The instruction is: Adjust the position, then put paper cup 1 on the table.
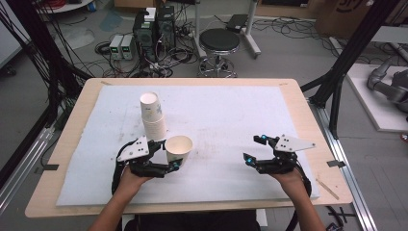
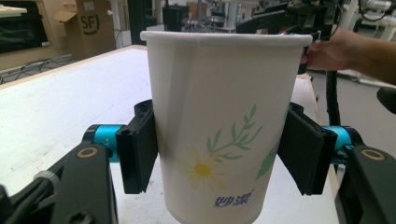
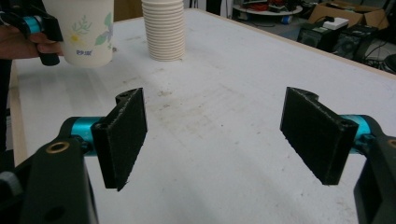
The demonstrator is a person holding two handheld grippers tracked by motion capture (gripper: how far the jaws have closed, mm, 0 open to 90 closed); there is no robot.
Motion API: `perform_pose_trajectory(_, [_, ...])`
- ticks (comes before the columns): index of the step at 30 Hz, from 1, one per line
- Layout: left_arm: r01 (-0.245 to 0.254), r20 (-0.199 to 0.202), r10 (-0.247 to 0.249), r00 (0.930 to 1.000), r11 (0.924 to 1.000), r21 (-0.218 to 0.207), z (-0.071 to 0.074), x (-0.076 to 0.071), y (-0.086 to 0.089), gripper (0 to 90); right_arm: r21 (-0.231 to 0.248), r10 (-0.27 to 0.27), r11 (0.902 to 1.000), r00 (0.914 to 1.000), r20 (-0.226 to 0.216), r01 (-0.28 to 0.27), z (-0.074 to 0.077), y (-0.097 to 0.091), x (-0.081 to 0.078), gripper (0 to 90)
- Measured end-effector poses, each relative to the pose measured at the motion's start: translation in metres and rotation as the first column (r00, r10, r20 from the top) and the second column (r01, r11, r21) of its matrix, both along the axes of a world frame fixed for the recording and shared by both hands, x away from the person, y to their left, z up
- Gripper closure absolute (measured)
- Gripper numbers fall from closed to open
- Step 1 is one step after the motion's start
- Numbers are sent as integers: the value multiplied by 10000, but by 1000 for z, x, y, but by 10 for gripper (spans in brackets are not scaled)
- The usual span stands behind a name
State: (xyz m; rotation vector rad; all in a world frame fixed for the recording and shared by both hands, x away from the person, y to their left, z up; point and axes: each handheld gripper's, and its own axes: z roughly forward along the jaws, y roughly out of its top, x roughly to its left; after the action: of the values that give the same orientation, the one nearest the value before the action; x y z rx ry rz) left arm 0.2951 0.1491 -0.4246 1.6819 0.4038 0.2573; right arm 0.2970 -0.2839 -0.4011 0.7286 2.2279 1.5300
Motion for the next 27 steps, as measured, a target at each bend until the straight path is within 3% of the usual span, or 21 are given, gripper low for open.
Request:
perform_pose_trajectory(2, [-67,80,68,9999,9998,-203,-2,0,0,344,57,-149,9999,9999,81,149,0,-3,-1,237])
perform_pose_trajectory(8, [-187,144,191,9997,9995,-245,-5,2,1,340,122,-443,9990,9988,184,441,1,-7,0,237])
perform_pose_trajectory(21, [-740,401,757,9963,9964,-405,-3,-1,15,337,34,-425,9991,9990,115,424,-1,-7,1,237])
perform_pose_trajectory(24, [-1152,497,1173,9919,9924,-428,-2,-6,27,337,10,-456,9990,9989,112,456,-1,-8,2,237])
perform_pose_trajectory(27, [-1715,589,1741,9830,9841,-471,0,-10,43,337,24,-487,9988,9987,125,487,-1,-9,2,237])
